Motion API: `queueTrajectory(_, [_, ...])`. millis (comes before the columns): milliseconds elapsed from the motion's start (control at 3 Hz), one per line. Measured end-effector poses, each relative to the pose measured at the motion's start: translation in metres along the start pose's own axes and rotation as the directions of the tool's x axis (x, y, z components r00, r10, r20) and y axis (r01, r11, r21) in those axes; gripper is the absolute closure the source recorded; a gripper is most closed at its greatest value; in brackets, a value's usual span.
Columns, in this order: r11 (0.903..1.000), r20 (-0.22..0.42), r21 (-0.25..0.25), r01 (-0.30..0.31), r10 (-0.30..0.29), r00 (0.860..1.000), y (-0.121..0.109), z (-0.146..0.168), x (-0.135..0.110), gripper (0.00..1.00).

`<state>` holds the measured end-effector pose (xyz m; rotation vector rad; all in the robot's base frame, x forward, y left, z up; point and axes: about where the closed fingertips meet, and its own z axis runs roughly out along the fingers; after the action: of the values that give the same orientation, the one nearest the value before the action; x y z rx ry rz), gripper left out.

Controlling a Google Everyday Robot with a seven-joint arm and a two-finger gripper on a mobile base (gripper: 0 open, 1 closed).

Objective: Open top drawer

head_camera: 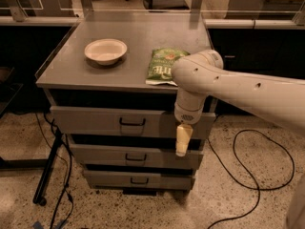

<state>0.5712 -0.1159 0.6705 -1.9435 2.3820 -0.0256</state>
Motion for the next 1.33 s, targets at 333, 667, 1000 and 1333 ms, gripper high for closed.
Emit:
queueTrajectory(333, [0.9999,-0.004,-0.012,-0.006,0.006,1.0,-0.004,0.01,0.0,0.0])
queueTrajectory(667, [0.9984,-0.011,-0.052,0.021,-0.022,1.0,0.017,0.016,0.006,0.0])
queueTrajectory(1000, [0.9979,-0.013,-0.059,0.026,-0.027,1.0,0.021,0.015,0.007,0.0])
queueTrajectory(1333, [0.9934,-0.011,-0.107,0.042,-0.043,0.999,0.052,0.007,0.027,0.0])
